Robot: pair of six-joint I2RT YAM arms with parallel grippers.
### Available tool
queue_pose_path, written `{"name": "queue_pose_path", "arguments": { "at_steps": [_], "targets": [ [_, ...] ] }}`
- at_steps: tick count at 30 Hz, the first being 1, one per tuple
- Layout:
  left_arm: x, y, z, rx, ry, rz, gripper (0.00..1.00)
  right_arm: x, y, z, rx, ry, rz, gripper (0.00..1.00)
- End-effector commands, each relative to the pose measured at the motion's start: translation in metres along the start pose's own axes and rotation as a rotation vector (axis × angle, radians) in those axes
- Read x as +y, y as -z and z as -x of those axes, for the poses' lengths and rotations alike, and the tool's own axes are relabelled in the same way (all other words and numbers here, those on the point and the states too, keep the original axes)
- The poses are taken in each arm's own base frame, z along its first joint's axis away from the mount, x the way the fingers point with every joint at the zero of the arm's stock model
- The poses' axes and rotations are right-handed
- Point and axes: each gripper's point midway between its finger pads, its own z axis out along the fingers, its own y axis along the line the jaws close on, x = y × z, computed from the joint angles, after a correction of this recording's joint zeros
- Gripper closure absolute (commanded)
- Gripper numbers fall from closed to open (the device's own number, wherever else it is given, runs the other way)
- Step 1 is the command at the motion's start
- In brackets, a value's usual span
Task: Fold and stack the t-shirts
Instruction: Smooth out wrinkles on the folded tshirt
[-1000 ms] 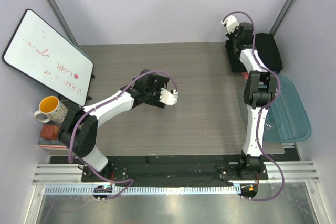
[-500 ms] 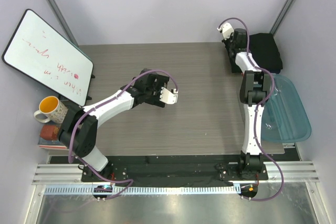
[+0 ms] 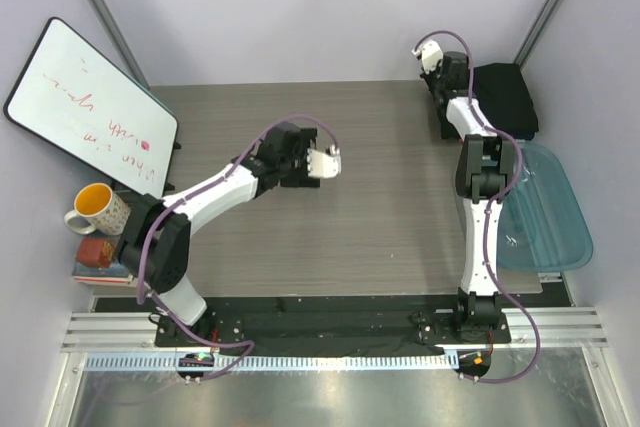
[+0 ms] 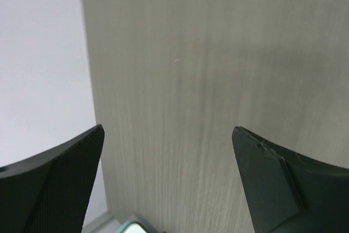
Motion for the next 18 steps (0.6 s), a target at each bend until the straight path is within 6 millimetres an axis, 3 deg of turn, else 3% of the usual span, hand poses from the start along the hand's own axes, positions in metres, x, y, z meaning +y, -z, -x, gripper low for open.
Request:
{"name": "queue_pose_path", "arguments": {
  "at_steps": [1, 2, 3, 4, 5, 6, 7, 10, 12, 13, 15, 16, 18],
  "targets": [
    [0.101, 0.020, -0.014, 0.025, 0.336, 0.317, 0.00, -0.057, 0.080, 0.155, -0.267, -0.007, -0.107, 0.74],
    [0.111, 0.022, -0.024, 0.029, 0.431, 0.344, 0.00, -0.054, 0.089, 0.159, -0.257, -0.009, -0.086, 0.68],
    [0.137, 0.033, -0.019, -0.003, 0.472, 0.393, 0.00, -0.063, 0.113, 0.183, -0.294, -0.009, -0.095, 0.58],
    [0.145, 0.037, -0.019, -0.008, 0.506, 0.406, 0.00, -0.065, 0.122, 0.186, -0.291, -0.008, -0.091, 0.33],
    [0.156, 0.044, -0.024, -0.012, 0.538, 0.432, 0.00, -0.065, 0.131, 0.187, -0.279, -0.017, -0.085, 0.20],
    [0.173, 0.054, -0.017, -0.053, 0.586, 0.462, 0.00, -0.082, 0.159, 0.205, -0.310, -0.029, -0.117, 0.05],
    [0.180, 0.060, -0.019, -0.058, 0.611, 0.479, 0.00, -0.086, 0.165, 0.192, -0.259, -0.044, -0.154, 0.00],
    [0.203, 0.083, -0.030, -0.070, 0.772, 0.570, 0.00, -0.103, 0.205, 0.182, -0.196, -0.068, -0.209, 0.00],
    [0.205, 0.093, -0.046, -0.050, 0.867, 0.616, 0.00, -0.090, 0.213, 0.148, -0.067, -0.107, -0.185, 0.00],
    [0.201, 0.100, -0.057, 0.002, 0.889, 0.640, 0.00, -0.099, 0.230, 0.138, -0.015, -0.133, -0.244, 0.00],
    [0.185, 0.102, -0.076, 0.062, 0.940, 0.632, 0.00, -0.077, 0.238, 0.093, 0.126, -0.174, -0.226, 0.00],
    [0.173, 0.106, -0.080, 0.076, 0.971, 0.595, 0.00, -0.075, 0.251, 0.086, 0.145, -0.178, -0.221, 0.00],
    [0.156, 0.113, -0.103, 0.108, 1.065, 0.609, 0.00, -0.040, 0.260, 0.050, 0.231, -0.165, -0.108, 0.00]
  ]
}}
